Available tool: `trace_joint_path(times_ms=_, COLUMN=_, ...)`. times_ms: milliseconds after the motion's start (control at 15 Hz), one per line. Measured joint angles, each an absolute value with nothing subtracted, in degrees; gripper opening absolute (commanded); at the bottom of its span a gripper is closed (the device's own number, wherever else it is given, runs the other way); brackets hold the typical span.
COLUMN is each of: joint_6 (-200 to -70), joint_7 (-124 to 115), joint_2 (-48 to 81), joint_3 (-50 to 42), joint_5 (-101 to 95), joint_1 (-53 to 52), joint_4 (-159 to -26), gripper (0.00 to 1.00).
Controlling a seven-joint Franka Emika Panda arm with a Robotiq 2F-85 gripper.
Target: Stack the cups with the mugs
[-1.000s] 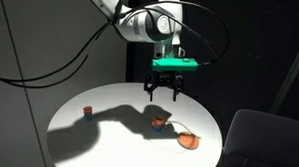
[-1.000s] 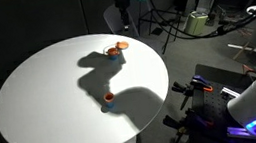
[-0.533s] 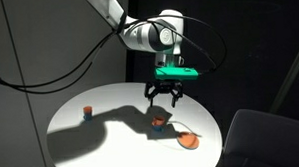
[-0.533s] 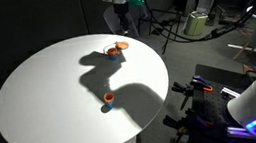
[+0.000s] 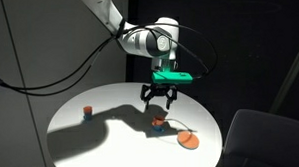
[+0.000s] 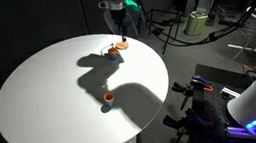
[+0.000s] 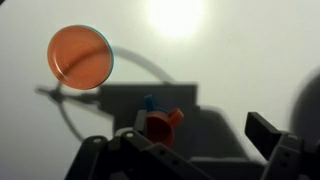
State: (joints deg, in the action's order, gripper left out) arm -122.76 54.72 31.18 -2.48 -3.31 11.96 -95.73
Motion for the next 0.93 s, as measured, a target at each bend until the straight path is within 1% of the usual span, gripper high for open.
trace_joint_path(times_ms=600, joint_6=-122.2, joint_7=59.02, joint_2=30.87, joint_3=-1.0, joint_5=-9.44, joint_1=9.07, joint_4=-97.88, gripper=1.0)
trace_joint_path(times_ms=933, joint_6=-122.25, joint_7=61.66, joint_2=27.87, joint_3=-0.55, joint_5=-13.18, joint_1=7.04, joint_4=-103.25, gripper=1.0)
